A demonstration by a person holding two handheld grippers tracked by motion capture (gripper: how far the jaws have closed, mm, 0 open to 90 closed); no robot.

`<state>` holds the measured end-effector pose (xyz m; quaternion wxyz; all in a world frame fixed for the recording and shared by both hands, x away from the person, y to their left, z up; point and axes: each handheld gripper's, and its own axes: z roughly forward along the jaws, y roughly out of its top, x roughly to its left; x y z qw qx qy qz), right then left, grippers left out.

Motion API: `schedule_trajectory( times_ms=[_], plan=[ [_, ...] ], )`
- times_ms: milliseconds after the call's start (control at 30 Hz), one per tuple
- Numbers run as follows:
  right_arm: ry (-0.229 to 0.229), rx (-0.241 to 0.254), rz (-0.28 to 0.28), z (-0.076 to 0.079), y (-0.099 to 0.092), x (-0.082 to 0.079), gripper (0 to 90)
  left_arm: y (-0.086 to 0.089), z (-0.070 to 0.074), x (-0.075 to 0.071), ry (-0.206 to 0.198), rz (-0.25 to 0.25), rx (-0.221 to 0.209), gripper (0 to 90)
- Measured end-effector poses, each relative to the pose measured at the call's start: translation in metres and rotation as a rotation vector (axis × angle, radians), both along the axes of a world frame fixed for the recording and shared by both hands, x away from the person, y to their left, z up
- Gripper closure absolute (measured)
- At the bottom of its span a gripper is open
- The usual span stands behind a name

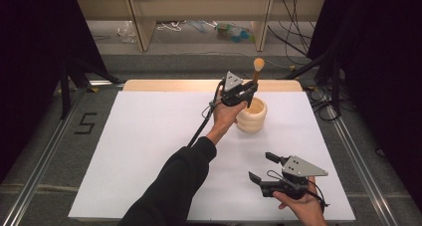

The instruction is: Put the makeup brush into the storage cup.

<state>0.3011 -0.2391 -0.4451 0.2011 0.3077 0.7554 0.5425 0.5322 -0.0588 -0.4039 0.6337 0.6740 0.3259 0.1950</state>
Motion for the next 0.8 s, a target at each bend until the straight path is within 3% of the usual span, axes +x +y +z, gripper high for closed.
schedule_trajectory(
  times_ms=[267, 300, 367, 400, 467, 500, 533, 567, 667, 767, 800],
  plan=[
    [-0.016, 0.010, 0.006, -0.001, 0.001, 0.001, 15.7, -0.003, -0.007, 0.000, 0.010, -0.001, 0.009, 74.3],
    [0.008, 0.016, 0.009, -0.001, 0.001, 0.000, 15.7, -0.003, -0.008, 0.000, 0.012, -0.002, 0.008, 74.2],
    [0.008, 0.016, 0.010, -0.001, 0.002, -0.001, 15.7, -0.004, -0.009, 0.000, 0.013, -0.004, 0.009, 74.3],
    [-0.014, 0.008, 0.007, -0.001, 0.001, 0.000, 15.7, -0.004, -0.010, 0.000, 0.014, -0.003, 0.011, 74.2],
    [0.001, 0.013, 0.011, 0.000, 0.002, -0.001, 15.7, -0.005, -0.011, -0.001, 0.014, -0.006, 0.008, 74.2],
    [-0.024, 0.005, 0.007, -0.001, 0.001, 0.000, 15.7, -0.006, -0.012, -0.001, 0.013, -0.009, 0.011, 74.2],
    [0.007, 0.015, 0.012, -0.001, 0.002, -0.001, 15.7, -0.006, -0.013, -0.001, 0.014, -0.011, 0.015, 74.3],
    [-0.023, 0.006, 0.007, -0.001, 0.001, 0.001, 15.6, -0.006, -0.014, -0.001, 0.019, -0.005, 0.014, 74.2],
    [-0.022, 0.007, 0.007, -0.001, 0.001, 0.001, 15.7, -0.005, -0.016, 0.000, 0.024, -0.003, 0.017, 74.2],
    [0.007, 0.015, 0.012, -0.001, 0.002, -0.001, 15.7, -0.005, -0.018, 0.000, 0.026, -0.005, 0.026, 74.2],
    [-0.022, 0.006, 0.007, -0.001, 0.001, 0.001, 15.7, -0.005, -0.019, 0.000, 0.028, -0.007, 0.027, 74.2]
  ],
)
